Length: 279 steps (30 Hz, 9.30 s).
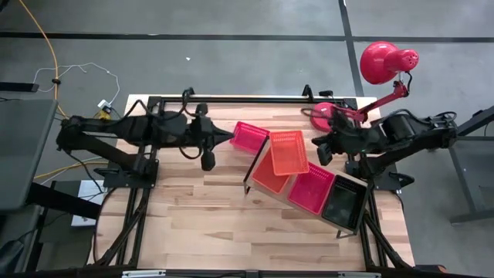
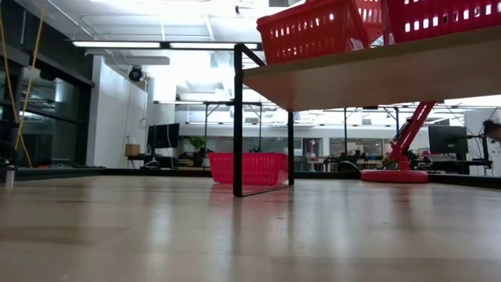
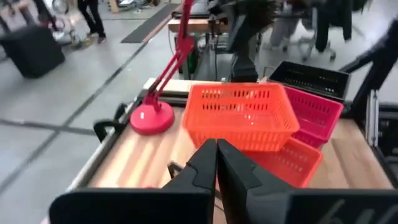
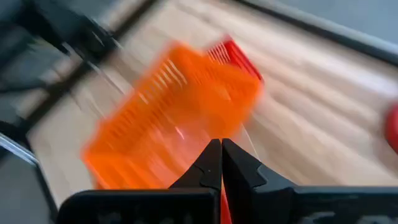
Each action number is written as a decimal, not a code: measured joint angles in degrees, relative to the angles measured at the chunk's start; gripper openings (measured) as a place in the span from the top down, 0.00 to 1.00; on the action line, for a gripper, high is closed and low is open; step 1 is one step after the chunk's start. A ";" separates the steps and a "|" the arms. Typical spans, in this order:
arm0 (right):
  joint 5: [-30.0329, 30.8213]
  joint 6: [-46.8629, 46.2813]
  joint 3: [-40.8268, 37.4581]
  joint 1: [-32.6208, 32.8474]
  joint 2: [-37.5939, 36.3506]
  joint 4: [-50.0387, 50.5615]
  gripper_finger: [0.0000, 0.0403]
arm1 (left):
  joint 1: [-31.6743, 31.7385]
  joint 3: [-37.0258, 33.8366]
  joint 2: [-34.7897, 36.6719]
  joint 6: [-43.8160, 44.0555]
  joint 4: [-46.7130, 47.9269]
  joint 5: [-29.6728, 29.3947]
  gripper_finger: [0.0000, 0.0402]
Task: Stack baskets on shelf by color
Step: Stack the orange bin on the orange bins on the shelf, then stack the red bin on the red bins on the shelf
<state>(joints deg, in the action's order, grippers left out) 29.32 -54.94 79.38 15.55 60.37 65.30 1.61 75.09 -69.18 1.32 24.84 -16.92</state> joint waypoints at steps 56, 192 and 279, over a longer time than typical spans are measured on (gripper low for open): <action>-13.24 -11.05 1.35 2.15 15.84 1.71 1.00 | -7.04 -31.54 -6.30 33.91 -27.99 -0.60 1.00; 0.59 -3.10 6.49 7.32 18.90 -17.11 1.00 | 25.00 -14.17 -33.14 29.54 -4.54 8.63 0.43; 8.01 -6.52 5.96 -17.11 27.84 -25.30 1.00 | 1.28 -11.86 -2.52 24.03 -21.69 -28.75 0.59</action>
<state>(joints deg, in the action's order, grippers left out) 37.33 -61.47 85.34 -1.56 88.20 40.00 2.88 63.24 -71.70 25.35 3.15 -45.67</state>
